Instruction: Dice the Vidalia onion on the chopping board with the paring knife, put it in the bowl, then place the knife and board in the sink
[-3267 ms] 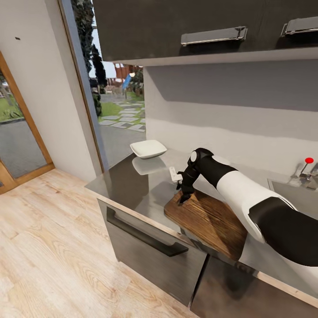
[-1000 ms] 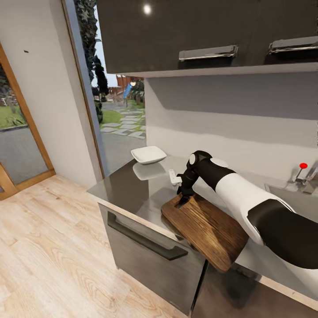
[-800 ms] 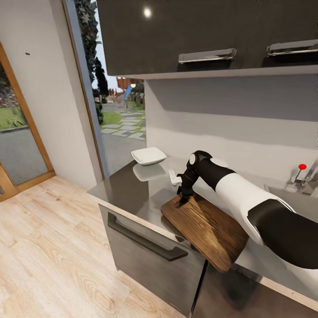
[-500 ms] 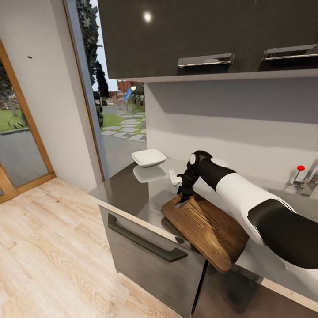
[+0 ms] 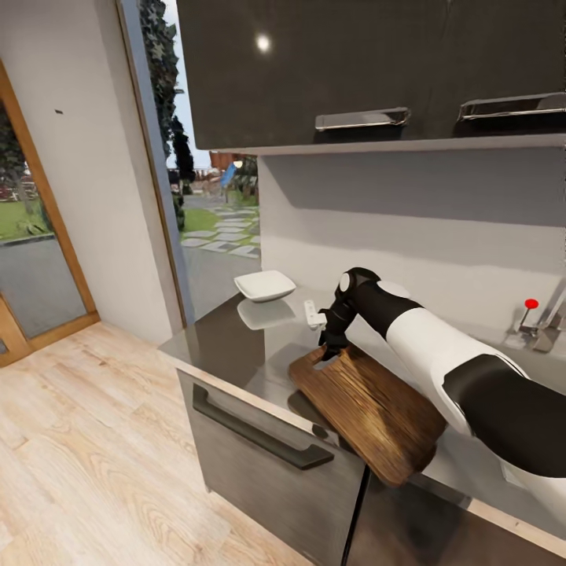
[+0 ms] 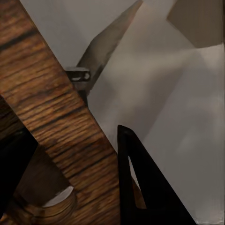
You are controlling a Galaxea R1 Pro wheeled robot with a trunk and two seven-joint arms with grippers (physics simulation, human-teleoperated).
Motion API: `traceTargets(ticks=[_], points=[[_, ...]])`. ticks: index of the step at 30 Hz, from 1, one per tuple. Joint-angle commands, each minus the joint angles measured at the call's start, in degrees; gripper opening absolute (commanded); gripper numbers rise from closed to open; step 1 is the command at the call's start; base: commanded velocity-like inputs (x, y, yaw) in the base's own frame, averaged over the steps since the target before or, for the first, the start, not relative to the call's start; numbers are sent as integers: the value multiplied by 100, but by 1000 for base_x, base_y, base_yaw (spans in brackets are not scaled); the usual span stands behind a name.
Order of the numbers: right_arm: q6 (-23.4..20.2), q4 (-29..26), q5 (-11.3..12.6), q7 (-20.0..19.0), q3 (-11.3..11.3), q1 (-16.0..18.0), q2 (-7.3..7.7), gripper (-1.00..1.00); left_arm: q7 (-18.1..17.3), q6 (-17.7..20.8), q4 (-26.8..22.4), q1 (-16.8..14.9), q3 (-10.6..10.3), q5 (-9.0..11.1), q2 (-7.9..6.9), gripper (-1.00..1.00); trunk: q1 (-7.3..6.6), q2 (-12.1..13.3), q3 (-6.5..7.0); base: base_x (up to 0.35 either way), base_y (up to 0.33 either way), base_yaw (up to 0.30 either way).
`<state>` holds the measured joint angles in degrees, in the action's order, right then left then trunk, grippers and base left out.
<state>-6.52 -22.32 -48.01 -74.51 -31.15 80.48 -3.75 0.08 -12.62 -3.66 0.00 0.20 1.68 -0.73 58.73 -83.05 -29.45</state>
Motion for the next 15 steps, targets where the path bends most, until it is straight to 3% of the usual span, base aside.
traceTargets(ticks=[1, 15], points=[[-107, -10, 11, -17, -19, 3, 9, -100, 1, -13, -5, 0, -2, 17, 0, 100, 0, -3, 4, 0, 0, 0], [-858, -49, 25, 10, 39, 3, 118, -100, 1, -13, -3, 0, -2, 17, 98, 100, 0, -3, 106, 0, 0, 0]])
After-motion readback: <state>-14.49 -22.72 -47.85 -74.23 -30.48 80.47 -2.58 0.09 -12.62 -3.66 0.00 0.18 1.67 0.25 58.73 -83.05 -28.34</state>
